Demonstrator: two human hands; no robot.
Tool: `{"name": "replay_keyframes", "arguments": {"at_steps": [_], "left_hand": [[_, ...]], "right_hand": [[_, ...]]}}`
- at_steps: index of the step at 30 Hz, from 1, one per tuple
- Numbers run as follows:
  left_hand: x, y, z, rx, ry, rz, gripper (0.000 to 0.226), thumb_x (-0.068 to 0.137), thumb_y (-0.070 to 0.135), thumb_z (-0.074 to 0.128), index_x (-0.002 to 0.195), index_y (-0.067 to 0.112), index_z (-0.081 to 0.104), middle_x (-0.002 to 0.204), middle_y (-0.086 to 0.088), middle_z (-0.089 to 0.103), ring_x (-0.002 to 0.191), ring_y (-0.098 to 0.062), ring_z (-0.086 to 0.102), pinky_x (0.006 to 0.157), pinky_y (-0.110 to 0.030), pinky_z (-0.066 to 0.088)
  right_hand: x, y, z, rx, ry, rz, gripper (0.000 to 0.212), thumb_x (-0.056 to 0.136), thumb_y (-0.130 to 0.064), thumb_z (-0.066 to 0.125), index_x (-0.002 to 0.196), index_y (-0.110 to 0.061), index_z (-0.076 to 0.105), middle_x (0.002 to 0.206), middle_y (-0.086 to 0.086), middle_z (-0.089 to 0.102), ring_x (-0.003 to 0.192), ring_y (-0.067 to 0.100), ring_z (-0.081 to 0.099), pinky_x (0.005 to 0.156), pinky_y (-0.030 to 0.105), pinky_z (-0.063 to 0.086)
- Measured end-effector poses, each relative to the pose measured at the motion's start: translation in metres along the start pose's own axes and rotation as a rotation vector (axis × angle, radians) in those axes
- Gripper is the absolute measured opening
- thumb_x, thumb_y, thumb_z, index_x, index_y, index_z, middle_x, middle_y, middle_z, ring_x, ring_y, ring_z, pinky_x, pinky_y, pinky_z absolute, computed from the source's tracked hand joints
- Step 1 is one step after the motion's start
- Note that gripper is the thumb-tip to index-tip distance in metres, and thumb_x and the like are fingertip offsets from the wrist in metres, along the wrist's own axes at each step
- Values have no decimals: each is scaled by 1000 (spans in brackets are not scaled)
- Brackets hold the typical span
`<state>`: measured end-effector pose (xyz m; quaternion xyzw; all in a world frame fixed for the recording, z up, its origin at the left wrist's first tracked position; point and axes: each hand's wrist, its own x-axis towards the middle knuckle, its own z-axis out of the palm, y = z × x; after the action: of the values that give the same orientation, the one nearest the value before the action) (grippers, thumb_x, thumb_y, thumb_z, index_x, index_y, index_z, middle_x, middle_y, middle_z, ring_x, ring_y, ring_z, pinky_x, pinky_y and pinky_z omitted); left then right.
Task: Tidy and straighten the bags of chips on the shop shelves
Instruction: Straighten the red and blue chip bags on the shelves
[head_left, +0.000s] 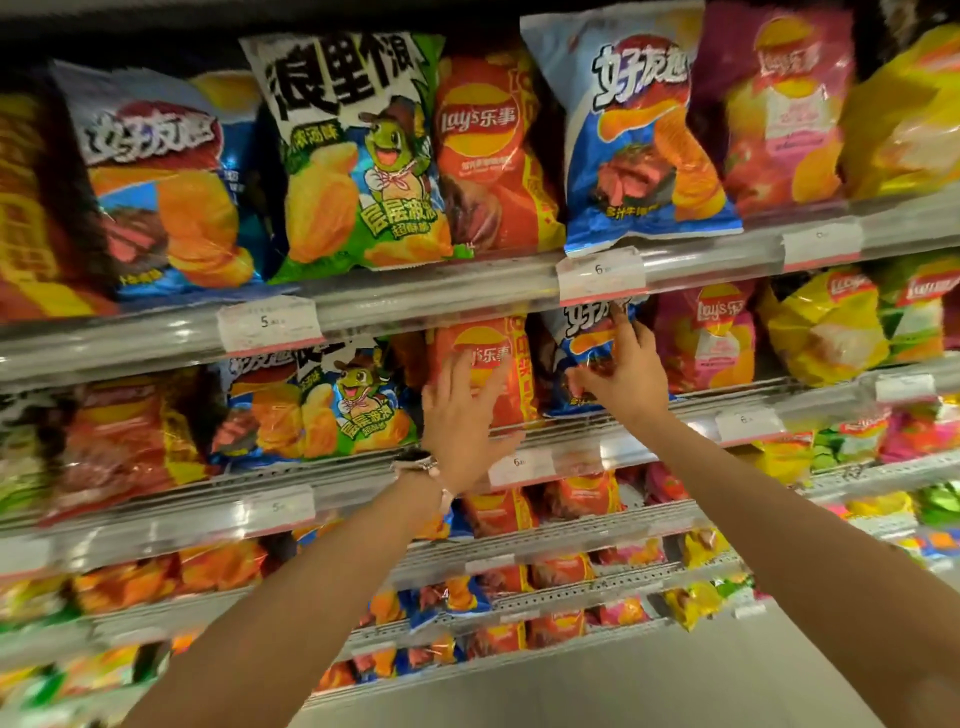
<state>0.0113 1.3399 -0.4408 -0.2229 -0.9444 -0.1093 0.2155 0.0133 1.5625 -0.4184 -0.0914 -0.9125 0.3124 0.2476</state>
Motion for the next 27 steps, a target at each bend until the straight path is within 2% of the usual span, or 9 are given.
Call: {"name": "replay_keyframes", "arguments": {"at_steps": [2,4,8,13,16,19,21,25,27], "left_hand": [[7,2,-1,-8,-105,-108,104,72,58,71,150,43,4,158,-11,7,143,-30,3,108,-61,23],[14,-1,-1,18,-261,-132,109,73,55,72,149,46,-6,160,-8,-6,146,-33,-2,110,-63,23],[20,-13,-6,43,-318,-82,103,80,38,70,149,46,-6,160,-5,-14,146,-33,-1,109,-62,27],[19,-16,-15,-38,-289,-39,81,86,29,60,152,37,12,161,-6,-1,147,-29,2,108,-57,28],[9,-22,-28,-94,-141,-87,71,86,32,62,149,25,30,156,-10,22,144,-32,16,112,-56,22],[-11,-37,-39,-92,167,-237,60,80,28,70,135,13,52,142,-18,43,132,-39,37,104,-56,31],[-21,-52,-45,-72,296,-405,65,76,31,75,133,10,53,139,-22,44,128,-41,40,100,-55,34],[-22,-82,-52,-208,154,-826,108,66,55,80,147,7,27,147,-24,27,135,-39,28,103,-54,33],[-21,-96,-53,-365,64,-912,126,60,61,80,150,4,13,149,-24,27,137,-39,29,105,-54,34]], "right_hand": [[-6,-2,-3,65,34,-5,95,75,-43,75,150,-23,21,148,17,31,121,35,49,88,46,50],[-11,-5,-6,118,47,9,95,75,-44,75,150,-21,22,146,16,35,125,32,45,89,45,49],[-20,-10,-12,259,82,10,93,76,-40,76,150,-22,24,144,13,37,128,27,41,92,38,42],[-35,-20,-11,400,74,-66,92,73,-32,80,148,-20,28,144,9,37,132,19,37,98,30,36],[-42,-29,-3,366,39,-116,91,72,-36,80,147,-21,30,146,10,36,133,22,36,100,33,38],[-48,-39,4,321,53,-142,90,72,-36,81,146,-21,32,149,11,32,135,25,33,101,35,36],[-52,-43,10,285,69,-156,89,71,-35,81,146,-21,34,149,12,31,135,27,33,102,39,37],[-64,-55,20,254,83,-180,89,70,-36,82,145,-23,35,148,12,31,131,28,37,99,45,43],[-72,-64,25,258,77,-190,90,69,-37,83,144,-22,36,148,12,32,129,27,39,99,45,43]]}}
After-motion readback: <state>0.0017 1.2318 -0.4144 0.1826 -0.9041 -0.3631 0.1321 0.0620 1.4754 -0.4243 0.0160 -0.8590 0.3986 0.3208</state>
